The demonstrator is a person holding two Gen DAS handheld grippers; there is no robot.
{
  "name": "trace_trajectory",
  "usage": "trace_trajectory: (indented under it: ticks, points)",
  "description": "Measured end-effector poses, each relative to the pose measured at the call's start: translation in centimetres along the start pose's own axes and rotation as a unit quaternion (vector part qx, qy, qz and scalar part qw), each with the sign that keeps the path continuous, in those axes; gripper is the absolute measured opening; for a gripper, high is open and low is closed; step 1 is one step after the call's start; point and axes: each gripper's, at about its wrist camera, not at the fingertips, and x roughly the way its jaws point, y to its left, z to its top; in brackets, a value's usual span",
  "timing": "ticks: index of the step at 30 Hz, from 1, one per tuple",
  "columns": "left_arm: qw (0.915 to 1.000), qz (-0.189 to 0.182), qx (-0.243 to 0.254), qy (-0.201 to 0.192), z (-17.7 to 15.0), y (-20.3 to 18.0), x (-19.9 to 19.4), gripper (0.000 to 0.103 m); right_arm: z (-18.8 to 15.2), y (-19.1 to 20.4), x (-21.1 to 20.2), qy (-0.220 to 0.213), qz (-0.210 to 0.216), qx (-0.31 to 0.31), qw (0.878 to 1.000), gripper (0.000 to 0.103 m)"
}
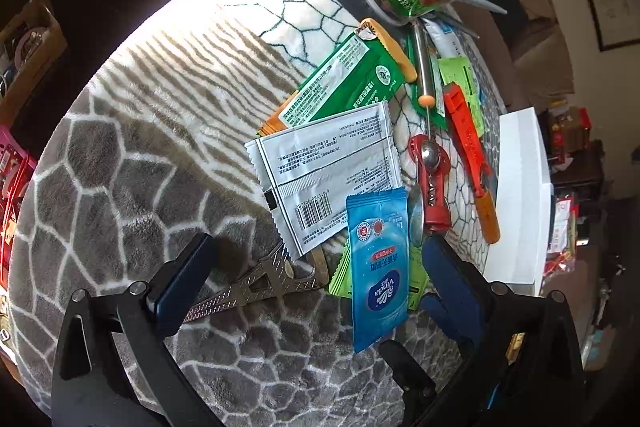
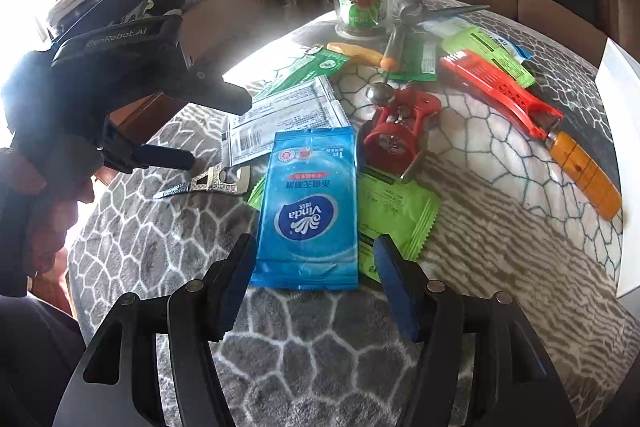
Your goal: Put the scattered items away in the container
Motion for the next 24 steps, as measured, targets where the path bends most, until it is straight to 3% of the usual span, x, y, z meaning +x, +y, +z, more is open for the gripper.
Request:
trace_trajectory:
  ticks: [3, 7, 9, 10, 12, 15, 20, 24]
  points:
    - [1.0, 0.0, 0.003, 0.001, 0.1, -0.2, 0.1, 0.103, 0.5, 1.0, 2.0, 0.01, -0.016, -0.016, 1.0, 0.075]
    - [0.9999, 0.006, 0.01, 0.005, 0.0, -0.4, 0.3, 0.103, 0.4, 1.6, 3.1, 0.008, -0.047, -0.035, 0.998, 0.077]
    - [0.9999, 0.004, 0.01, 0.004, 0.0, -0.5, 0.2, 0.103, 0.1, 1.8, 3.1, 0.003, -0.062, -0.05, 0.997, 0.067]
    - [1.0, 0.002, 0.009, 0.003, 0.1, -0.4, 0.1, 0.103, -0.1, 1.7, 2.8, -0.002, -0.058, -0.052, 0.997, 0.06]
    - [0.9999, -0.006, 0.009, 0.004, 0.0, -0.5, -0.1, 0.103, -0.2, 0.9, 2.3, -0.003, -0.034, -0.03, 0.999, 0.057]
    - [0.9993, -0.027, 0.021, 0.014, -0.5, -1.2, -0.1, 0.103, -0.3, -0.1, 1.3, -0.002, -0.008, 0.008, 1.0, 0.05]
    - [0.9956, -0.057, 0.055, 0.05, -2.8, -3.1, 0.2, 0.103, -0.8, -0.4, -1.7, -0.019, 0.004, 0.051, 0.999, 0.05]
    - [0.982, -0.142, 0.041, 0.117, -5.1, -3.9, 1.6, 0.102, -1.5, -0.9, -4.5, -0.038, 0.019, 0.085, 0.995, 0.05]
